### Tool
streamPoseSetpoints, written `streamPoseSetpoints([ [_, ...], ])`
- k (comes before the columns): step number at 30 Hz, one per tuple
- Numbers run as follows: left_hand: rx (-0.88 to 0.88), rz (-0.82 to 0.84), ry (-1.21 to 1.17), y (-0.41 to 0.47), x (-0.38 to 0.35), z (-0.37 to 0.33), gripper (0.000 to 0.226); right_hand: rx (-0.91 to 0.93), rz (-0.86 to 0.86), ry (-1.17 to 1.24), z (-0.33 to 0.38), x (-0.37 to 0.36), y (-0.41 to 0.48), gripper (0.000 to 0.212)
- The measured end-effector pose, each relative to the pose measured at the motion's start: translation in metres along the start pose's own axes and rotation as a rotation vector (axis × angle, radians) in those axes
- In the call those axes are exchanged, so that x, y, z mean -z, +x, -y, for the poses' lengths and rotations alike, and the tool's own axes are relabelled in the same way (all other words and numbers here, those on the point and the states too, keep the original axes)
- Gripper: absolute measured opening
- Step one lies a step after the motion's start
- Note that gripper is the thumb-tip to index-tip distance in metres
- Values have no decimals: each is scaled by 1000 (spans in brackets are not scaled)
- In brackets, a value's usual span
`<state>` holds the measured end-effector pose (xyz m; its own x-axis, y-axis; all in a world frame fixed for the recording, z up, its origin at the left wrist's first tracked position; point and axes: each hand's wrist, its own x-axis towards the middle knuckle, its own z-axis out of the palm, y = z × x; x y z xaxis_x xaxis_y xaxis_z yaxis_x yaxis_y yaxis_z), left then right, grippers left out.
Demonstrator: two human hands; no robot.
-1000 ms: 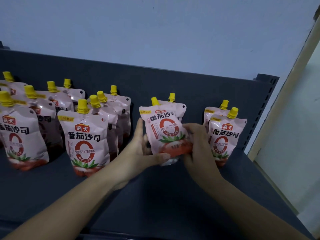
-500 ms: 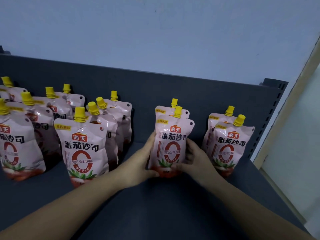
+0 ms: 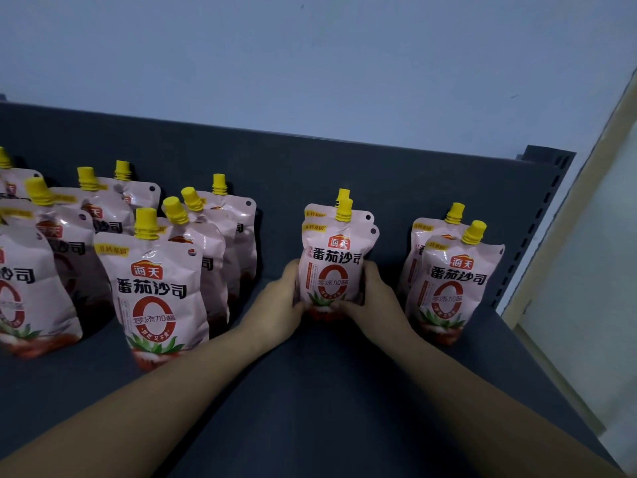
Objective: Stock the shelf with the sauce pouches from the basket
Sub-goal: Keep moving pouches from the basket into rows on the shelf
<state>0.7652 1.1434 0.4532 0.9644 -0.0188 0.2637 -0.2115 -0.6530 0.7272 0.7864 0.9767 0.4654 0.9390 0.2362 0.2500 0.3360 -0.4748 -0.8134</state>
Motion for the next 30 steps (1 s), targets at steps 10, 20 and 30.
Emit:
streamPoseSetpoints([
  [10,154,83,132,-32,1,-11,82,-67,-47,-231,-6,17,-29,50],
  [20,8,16,592,-125,56,-31,38,518,169,-336,57,-19,-66,11],
  [30,456,-282,984,-285,213,13,74,931,433,-371,183,-153,-111,32],
])
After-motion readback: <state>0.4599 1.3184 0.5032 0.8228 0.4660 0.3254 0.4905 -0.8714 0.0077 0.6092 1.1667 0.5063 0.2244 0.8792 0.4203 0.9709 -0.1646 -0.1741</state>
